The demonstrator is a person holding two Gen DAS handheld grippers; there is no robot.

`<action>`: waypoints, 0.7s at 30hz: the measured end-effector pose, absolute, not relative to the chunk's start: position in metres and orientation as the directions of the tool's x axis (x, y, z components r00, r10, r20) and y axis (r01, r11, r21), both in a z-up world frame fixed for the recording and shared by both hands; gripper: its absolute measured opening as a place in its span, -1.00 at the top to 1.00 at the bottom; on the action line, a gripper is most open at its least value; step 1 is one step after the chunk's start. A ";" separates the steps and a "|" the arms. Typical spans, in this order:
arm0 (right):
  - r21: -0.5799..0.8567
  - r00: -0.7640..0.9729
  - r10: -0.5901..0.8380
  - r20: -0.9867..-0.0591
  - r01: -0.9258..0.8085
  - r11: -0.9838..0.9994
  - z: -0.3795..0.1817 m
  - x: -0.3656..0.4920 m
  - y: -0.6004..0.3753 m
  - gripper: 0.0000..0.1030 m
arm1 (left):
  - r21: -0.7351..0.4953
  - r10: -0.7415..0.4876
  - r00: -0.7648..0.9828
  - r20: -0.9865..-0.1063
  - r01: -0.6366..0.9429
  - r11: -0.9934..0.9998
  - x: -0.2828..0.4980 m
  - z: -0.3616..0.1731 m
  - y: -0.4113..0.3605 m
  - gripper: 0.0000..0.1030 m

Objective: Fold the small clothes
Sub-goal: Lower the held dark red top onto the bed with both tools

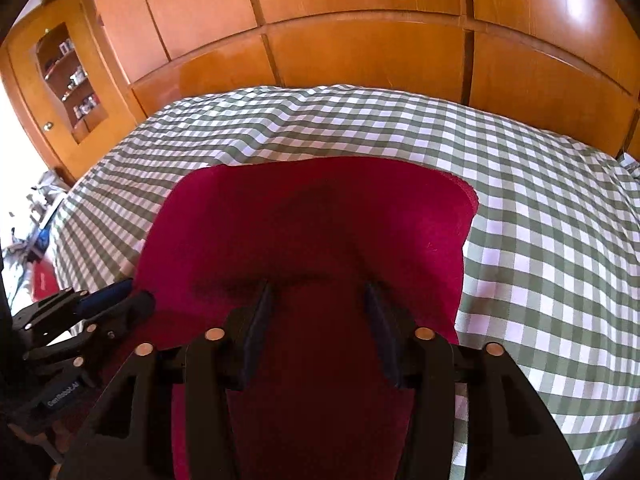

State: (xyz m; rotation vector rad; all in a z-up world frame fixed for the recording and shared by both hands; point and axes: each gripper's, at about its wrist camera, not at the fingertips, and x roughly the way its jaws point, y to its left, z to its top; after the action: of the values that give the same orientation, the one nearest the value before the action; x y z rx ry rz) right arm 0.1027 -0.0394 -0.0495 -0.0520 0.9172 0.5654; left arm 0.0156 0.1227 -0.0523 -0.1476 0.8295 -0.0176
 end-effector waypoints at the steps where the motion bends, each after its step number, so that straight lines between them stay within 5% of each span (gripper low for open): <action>1: 0.193 0.474 0.446 -0.759 -0.490 0.850 -0.047 0.101 -0.040 -0.35 | -0.130 -0.058 0.680 -0.730 -0.054 0.990 0.014 -0.051 0.123 0.21; 7: 0.208 0.493 0.463 -0.737 -0.487 0.848 -0.034 0.083 -0.058 -0.63 | -0.113 -0.032 0.690 -0.723 -0.074 0.991 0.007 -0.048 0.128 -0.07; 21: 0.527 0.363 0.625 -0.691 -0.339 0.779 -0.065 0.060 -0.119 -0.63 | -0.148 -0.044 0.678 -0.734 -0.097 0.984 -0.001 -0.051 0.138 -0.35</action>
State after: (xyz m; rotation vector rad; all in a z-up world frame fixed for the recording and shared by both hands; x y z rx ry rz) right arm 0.0596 -0.1192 -0.0650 0.3185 1.0254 0.6339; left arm -0.0008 0.1377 -0.0512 -0.1811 0.8269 0.0303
